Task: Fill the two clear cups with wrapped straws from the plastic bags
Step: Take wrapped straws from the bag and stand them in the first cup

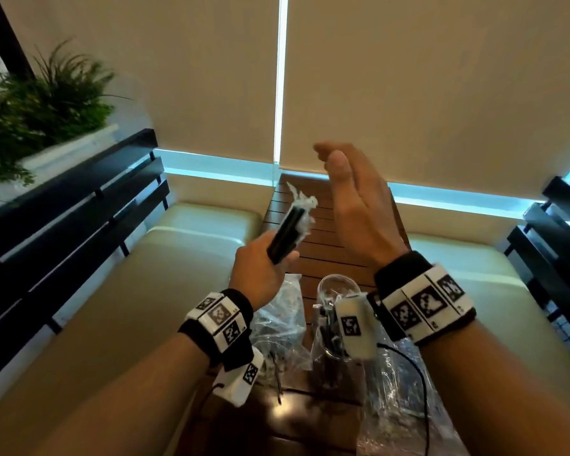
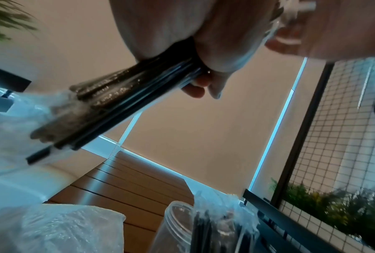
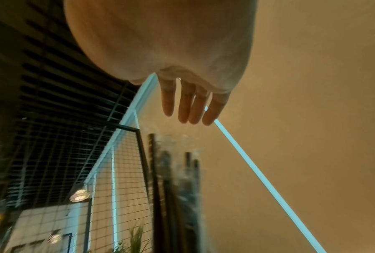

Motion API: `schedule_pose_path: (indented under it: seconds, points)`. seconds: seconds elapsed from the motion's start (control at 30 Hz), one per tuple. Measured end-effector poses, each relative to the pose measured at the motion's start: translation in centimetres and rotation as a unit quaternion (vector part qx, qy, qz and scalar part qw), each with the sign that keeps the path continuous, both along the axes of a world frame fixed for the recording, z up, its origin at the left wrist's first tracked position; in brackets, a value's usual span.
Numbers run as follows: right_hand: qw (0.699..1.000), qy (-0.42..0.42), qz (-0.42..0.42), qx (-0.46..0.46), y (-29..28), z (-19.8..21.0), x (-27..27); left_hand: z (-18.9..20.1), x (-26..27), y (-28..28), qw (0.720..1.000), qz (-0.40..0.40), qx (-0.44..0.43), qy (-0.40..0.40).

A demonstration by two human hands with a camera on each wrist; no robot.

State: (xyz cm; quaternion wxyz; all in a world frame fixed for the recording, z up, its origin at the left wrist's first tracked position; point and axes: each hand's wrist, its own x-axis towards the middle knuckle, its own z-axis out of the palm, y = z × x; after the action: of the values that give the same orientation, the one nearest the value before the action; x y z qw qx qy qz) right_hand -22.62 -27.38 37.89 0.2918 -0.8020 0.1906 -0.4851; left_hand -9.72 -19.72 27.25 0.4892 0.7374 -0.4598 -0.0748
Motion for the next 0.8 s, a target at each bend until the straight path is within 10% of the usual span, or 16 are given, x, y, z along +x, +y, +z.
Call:
schedule_pose_path:
  seconds: [0.23, 0.4, 0.67, 0.8]
  points:
    - [0.953, 0.276, -0.018, -0.126, 1.4, -3.3, 3.1, -0.4, -1.8, -1.0, 0.998, -0.046, 0.015, -0.028]
    - [0.998, 0.061, 0.02, 0.019, 0.2, -2.7, 1.2, -0.9, -1.4, -0.5, 0.998, -0.052, -0.021, -0.024]
    - [0.992, 0.085, 0.082, 0.042, 0.3, -5.5, 0.3, -0.4, -2.8, -1.5, 0.998, -0.055, -0.034, -0.018]
    - [0.99, 0.054, -0.058, 0.114, -3.5, -8.6, -4.1, -0.2, -2.0, -2.1, 0.998, -0.003, -0.04, 0.052]
